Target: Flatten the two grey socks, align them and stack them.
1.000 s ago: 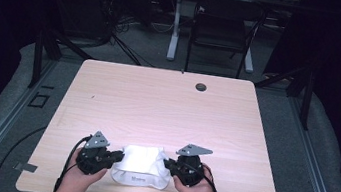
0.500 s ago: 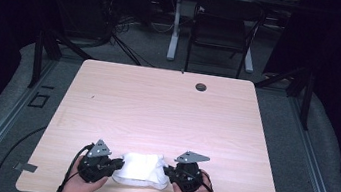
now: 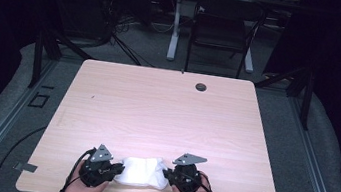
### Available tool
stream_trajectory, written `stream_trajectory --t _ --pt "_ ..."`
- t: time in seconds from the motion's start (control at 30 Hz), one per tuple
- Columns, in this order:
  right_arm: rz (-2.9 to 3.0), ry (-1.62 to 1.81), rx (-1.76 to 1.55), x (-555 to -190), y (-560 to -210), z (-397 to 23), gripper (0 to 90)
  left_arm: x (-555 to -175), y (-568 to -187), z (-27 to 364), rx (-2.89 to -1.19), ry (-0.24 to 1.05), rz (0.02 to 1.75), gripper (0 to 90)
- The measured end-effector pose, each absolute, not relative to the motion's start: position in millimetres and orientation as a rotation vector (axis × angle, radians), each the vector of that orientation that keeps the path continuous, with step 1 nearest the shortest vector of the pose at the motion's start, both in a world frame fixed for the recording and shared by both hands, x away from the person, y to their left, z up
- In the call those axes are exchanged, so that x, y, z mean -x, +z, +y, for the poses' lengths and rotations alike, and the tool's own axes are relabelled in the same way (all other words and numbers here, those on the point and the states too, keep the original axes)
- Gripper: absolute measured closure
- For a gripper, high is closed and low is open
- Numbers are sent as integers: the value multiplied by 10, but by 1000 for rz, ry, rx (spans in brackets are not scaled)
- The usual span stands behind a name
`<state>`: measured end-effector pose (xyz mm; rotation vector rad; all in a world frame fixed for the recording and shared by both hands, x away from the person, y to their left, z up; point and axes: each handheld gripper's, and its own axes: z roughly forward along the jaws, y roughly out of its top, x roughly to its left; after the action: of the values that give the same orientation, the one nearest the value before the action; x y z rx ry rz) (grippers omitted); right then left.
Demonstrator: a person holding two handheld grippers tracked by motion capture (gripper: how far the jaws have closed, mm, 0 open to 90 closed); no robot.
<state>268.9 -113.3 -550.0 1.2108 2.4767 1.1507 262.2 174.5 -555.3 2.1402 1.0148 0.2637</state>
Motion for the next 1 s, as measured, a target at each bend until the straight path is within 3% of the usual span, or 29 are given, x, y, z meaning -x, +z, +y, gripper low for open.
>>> stream_trajectory --t 1.0 --pt "2504 1099 -1226 -2740 -5600 -1116 853 -2682 -5663 1692 -2167 291 1010 801"
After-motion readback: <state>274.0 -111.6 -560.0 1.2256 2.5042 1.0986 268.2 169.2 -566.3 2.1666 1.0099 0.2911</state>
